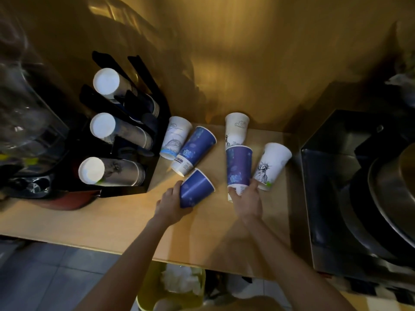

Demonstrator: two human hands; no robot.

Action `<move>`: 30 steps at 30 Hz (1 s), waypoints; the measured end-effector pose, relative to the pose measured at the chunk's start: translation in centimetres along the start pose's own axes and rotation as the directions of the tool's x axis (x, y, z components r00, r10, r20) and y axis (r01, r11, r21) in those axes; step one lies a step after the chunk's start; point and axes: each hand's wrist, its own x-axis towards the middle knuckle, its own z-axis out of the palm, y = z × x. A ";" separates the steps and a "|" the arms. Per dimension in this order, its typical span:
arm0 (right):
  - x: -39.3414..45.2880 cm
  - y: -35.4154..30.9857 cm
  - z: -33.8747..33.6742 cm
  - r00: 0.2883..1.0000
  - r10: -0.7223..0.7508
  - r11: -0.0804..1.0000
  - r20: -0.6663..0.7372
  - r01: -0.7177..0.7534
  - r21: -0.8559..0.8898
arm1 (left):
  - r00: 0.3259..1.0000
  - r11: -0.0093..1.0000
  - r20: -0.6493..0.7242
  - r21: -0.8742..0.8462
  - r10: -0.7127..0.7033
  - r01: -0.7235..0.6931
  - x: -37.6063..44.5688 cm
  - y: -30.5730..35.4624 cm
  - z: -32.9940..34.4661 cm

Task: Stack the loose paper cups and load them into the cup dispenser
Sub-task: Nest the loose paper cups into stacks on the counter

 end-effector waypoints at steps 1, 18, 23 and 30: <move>-0.1 0.1 0.1 1.000 0.025 0.999 0.013 -0.025 0.034 | 1.000 1.000 -0.018 -0.015 -0.002 0.002 -0.2 -0.1 0.4; 0.0 0.6 1.4 0.988 -0.094 0.948 0.125 0.050 0.315 | 0.996 1.000 -0.087 -0.018 -0.003 0.001 -0.4 -0.2 1.2; 0.3 1.5 1.7 0.986 -0.088 0.960 0.140 0.047 0.275 | 0.997 1.000 -0.083 -0.028 0.003 -0.005 -0.6 -0.2 1.4; 0.1 1.4 2.0 0.983 -0.103 0.971 0.153 0.066 0.229 | 0.865 0.904 -0.491 -0.319 0.099 -0.285 -2.8 3.4 -4.4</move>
